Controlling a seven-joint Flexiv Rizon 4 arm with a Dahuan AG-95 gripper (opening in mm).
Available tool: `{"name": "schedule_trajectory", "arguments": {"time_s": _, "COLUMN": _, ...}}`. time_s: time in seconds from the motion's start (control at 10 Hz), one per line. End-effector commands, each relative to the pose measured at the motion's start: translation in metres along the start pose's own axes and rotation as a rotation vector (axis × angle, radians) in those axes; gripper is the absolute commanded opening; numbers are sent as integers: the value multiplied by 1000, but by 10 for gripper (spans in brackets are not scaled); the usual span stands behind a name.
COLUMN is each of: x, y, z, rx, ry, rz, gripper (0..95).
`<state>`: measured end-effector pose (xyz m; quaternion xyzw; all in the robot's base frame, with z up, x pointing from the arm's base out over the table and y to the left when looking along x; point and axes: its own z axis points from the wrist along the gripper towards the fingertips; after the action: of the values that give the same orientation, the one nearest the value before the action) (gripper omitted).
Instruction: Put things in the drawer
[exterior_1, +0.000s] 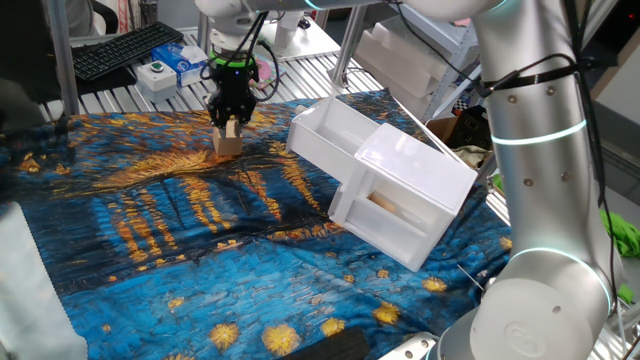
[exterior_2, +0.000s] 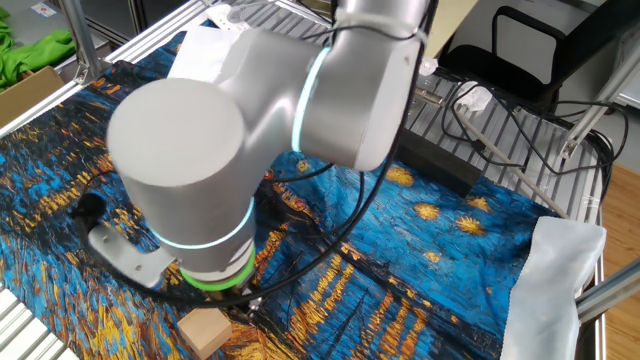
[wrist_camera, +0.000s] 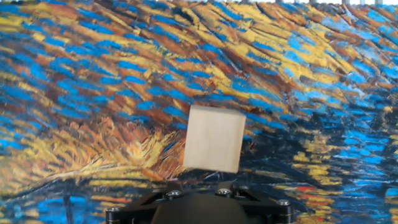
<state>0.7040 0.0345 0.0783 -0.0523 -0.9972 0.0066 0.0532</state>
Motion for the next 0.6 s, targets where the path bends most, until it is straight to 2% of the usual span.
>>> {"name": "schedule_trajectory", "arguments": {"time_s": 0.1, "x": -7, "y": -1, "z": -1, "rx": -10, "ry": 3, "rz": 35, "gripper": 380}}
{"name": "schedule_trajectory", "arguments": {"time_s": 0.2, "x": -8, "y": -1, "z": -1, "rx": -15, "ry": 4, "rz": 42, "gripper": 380}}
{"name": "schedule_trajectory", "arguments": {"time_s": 0.3, "x": -15, "y": -2, "z": -1, "rx": -20, "ry": 6, "rz": 54, "gripper": 380}}
{"name": "schedule_trajectory", "arguments": {"time_s": 0.6, "x": -26, "y": -4, "z": -2, "rx": -16, "ry": 3, "rz": 74, "gripper": 380}}
